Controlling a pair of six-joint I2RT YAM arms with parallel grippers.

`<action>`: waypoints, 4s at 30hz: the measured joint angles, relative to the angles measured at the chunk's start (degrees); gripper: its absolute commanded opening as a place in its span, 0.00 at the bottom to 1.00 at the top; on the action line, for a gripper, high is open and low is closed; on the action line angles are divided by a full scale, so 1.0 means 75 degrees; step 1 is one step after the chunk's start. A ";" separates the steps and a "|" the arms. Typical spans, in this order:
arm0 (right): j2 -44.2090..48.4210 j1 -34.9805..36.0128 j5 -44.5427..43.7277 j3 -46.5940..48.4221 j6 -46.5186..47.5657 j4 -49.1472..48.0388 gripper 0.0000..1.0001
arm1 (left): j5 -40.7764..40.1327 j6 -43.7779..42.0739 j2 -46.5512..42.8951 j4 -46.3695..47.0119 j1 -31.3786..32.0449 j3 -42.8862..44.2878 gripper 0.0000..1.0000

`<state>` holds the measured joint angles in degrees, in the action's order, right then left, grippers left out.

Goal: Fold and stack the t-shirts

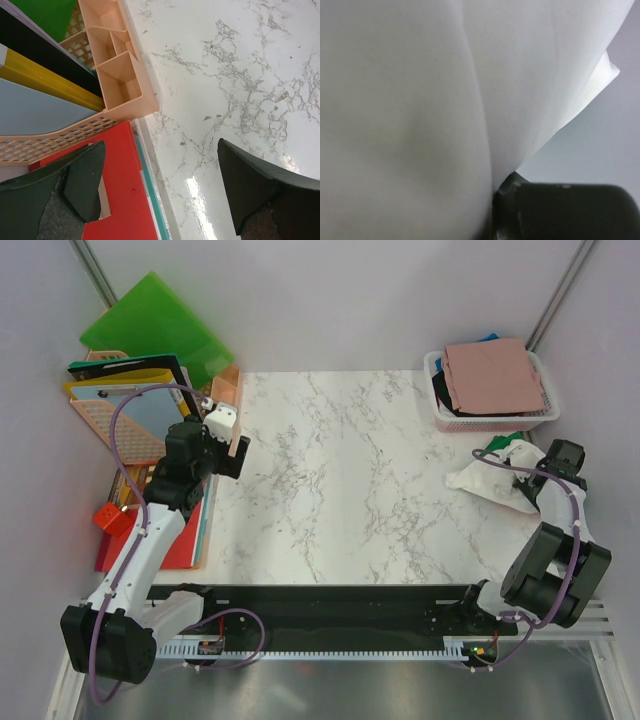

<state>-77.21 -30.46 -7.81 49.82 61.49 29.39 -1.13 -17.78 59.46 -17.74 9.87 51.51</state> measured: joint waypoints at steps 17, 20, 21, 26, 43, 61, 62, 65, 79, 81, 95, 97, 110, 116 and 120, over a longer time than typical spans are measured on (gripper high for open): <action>-0.0058 0.0020 0.0146 0.0122 -0.0134 0.0469 0.88 | -0.0003 -0.0064 0.0000 0.0000 0.0000 0.0000 1.00; 0.0460 0.0020 0.0318 0.0117 -0.0108 0.0892 0.91 | -0.0003 -0.0096 0.0000 0.0000 0.0000 0.0000 1.00; 0.0749 0.0020 0.0405 0.0117 -0.0105 0.1070 0.93 | -0.0003 -0.0099 0.0000 0.0000 0.0000 0.0000 1.00; 0.1979 0.0032 0.0714 0.0195 -0.0026 0.2113 0.94 | -0.0003 -0.0105 0.0000 0.0000 0.0000 0.0000 1.00; -0.1810 0.0093 0.2229 0.2868 -0.2503 0.2442 0.00 | 0.0020 -0.0157 0.0026 0.0003 0.0000 -0.0009 1.00; -0.1411 0.0224 0.1859 0.0580 -0.2384 0.0618 0.00 | 0.0023 -0.0160 0.0052 0.0000 0.0000 -0.0009 1.00; -0.1107 0.0216 0.1862 0.0367 -0.2261 0.0781 0.00 | 0.0023 -0.0160 0.0052 0.0000 0.0000 -0.0009 1.00; -0.0099 0.0181 0.1886 -0.0166 -0.1947 0.1513 0.00 | 0.0023 -0.0160 0.0052 0.0006 0.0000 -0.0017 1.00; 0.0935 0.0181 0.2524 0.0256 -0.1763 0.3427 0.00 | 0.0023 -0.0166 0.0055 0.0006 0.0000 -0.0020 1.00; 0.1486 0.0181 0.2763 0.0845 -0.1880 0.3710 0.00 | 0.0026 -0.0166 0.0090 0.0003 0.0000 -0.0017 1.00; 0.0431 0.0291 0.4077 0.6796 -0.3963 0.4666 0.98 | 0.0038 -0.0233 0.2468 -0.2445 0.0423 0.3249 1.00; -0.0787 0.0431 0.3978 0.7801 -0.4223 0.4785 0.98 | 0.0213 -0.0230 0.2798 -0.2847 0.0414 0.3914 1.00; -0.5394 0.2643 0.2570 1.1750 -0.5094 0.4986 0.91 | 0.1358 -0.0117 0.4596 -0.4957 0.0411 0.5881 1.00; -0.6420 0.2728 0.2381 1.1832 -0.5470 0.4278 0.95 | 0.1253 -0.0119 0.4249 -0.5030 0.0411 0.5438 1.00; -0.7146 0.2710 0.2308 1.1826 -0.5794 0.3768 0.97 | 0.1058 -0.0122 0.3821 -0.5042 0.0411 0.4905 1.00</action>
<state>-130.80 -10.13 9.50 138.52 18.04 57.65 6.81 -18.70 88.12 -55.55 12.95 88.29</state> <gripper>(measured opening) 0.969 0.997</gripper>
